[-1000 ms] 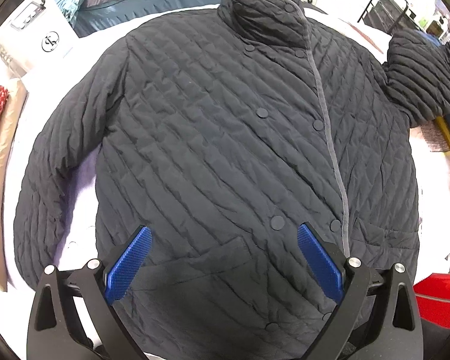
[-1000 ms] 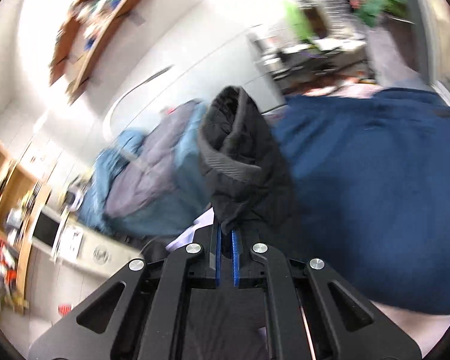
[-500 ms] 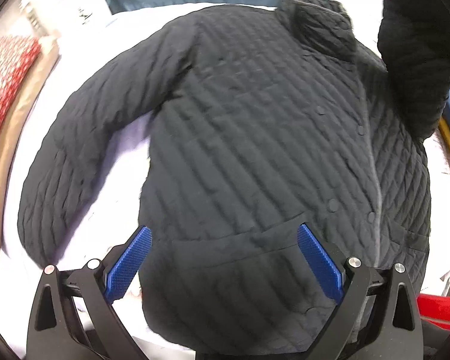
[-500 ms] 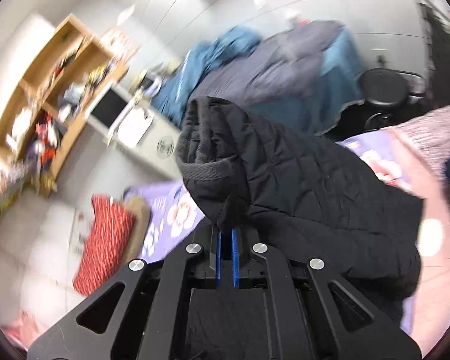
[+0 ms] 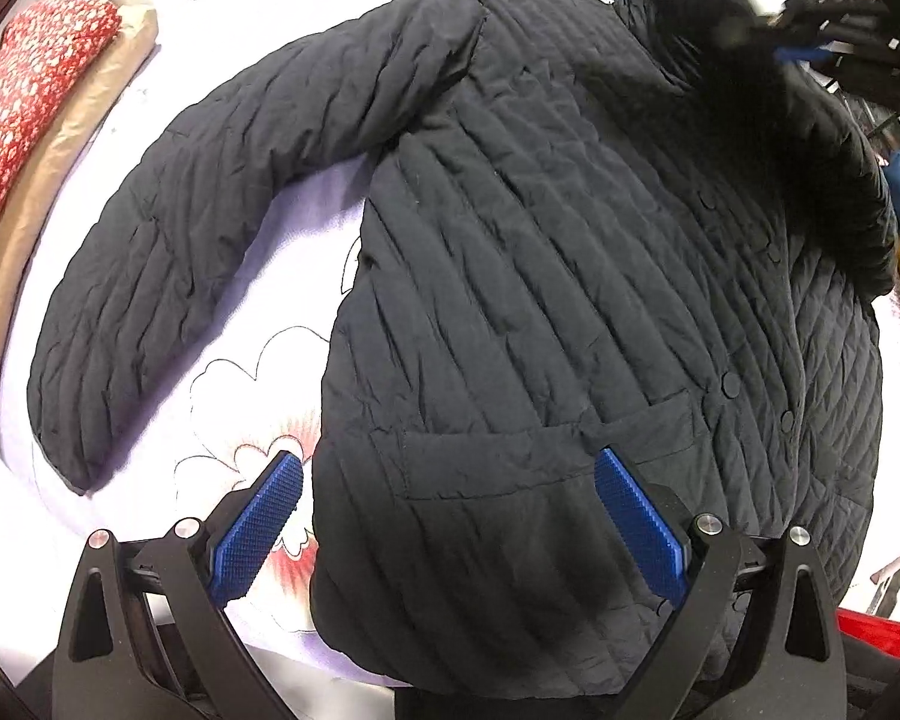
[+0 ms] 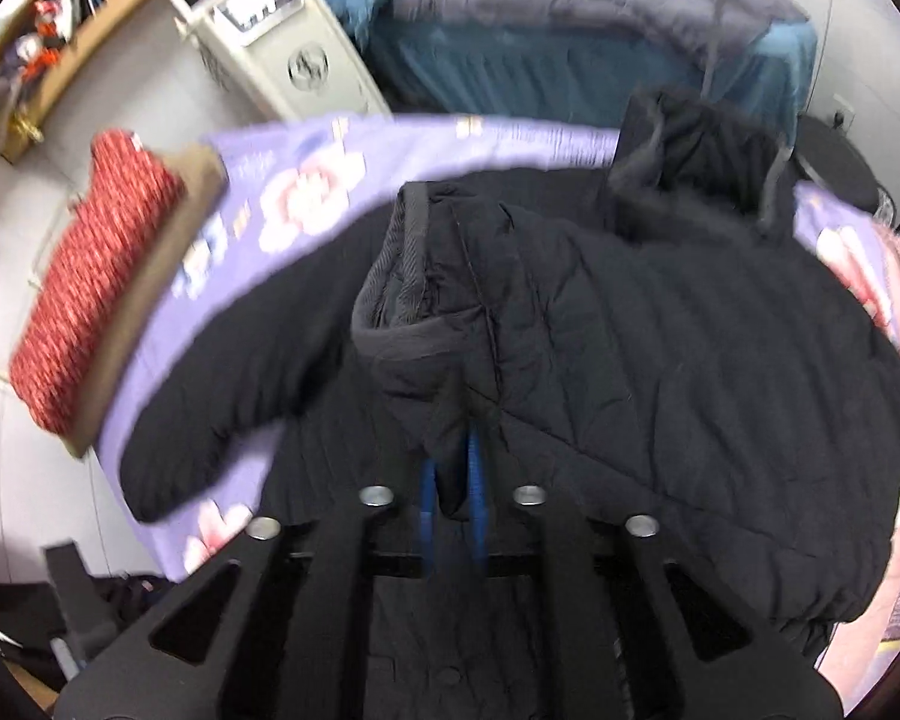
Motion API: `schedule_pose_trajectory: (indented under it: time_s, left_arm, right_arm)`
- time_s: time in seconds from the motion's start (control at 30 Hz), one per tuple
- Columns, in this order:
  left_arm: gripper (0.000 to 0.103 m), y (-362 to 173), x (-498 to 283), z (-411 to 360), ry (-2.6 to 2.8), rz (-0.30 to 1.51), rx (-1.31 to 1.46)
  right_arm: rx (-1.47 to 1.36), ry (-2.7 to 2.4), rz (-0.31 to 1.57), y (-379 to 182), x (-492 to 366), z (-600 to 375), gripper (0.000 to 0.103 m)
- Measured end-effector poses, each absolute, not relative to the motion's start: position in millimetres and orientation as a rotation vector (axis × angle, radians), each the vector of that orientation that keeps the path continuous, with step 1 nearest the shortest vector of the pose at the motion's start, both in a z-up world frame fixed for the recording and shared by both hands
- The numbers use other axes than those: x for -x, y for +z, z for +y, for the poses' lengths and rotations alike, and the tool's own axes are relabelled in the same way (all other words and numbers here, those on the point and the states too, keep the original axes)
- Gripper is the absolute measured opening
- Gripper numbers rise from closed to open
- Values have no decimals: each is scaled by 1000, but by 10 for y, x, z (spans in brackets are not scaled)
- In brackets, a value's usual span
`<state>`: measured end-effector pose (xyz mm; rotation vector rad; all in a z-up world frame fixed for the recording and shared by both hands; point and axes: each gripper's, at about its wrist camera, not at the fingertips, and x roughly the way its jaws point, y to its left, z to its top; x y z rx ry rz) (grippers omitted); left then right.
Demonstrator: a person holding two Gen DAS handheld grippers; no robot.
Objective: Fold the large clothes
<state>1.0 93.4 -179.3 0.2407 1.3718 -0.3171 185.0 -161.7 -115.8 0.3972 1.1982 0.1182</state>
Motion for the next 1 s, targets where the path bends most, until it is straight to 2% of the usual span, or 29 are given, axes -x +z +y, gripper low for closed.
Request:
schedule_pose_trajectory:
  time_s: [0.03,0.07,0.1,0.37,0.57,0.63,0.77,0.9,1.0]
  left_arm:
    - [96,-1785,-32,927,-318,1373,-241]
    - [96,-1780,-55,919,-317,1372,-240]
    - [96,-1765,-83,916,-314,1368,-240]
    - [96,-1684,-339,716,-319,1339,-262]
    - [96,-1534,-492,244,-388,1262,-343]
    - [96,-1473,-536,16,-419,1231,-373]
    - [96,-1379,-600,-441,-483,1176,-435]
    - [96,-1424,-632,-783,-527,1164,-487]
    - [96,-1511,-683,-1026,-544,1175,-521]
  right_arm:
    - [-412,115,1217,-1239,-1826,-1598,47]
    - [-428,100,1230,-1293,-1797,-1607,75]
    - [-449,82,1223,-1315,-1725,-1621,80]
    - [-540,17,1124,-1143,-1250,-2088,80]
    - [-452,-157,1008,-907,-981,-2636,80]
    - [-394,-219,1021,-925,-994,-2807,80]
    - [-337,-282,1126,-1238,-1140,-3059,80]
    - [-297,-252,1312,-1882,-1225,-3056,80]
    - [-212,-242,1345,-2113,-1231,-2951,81]
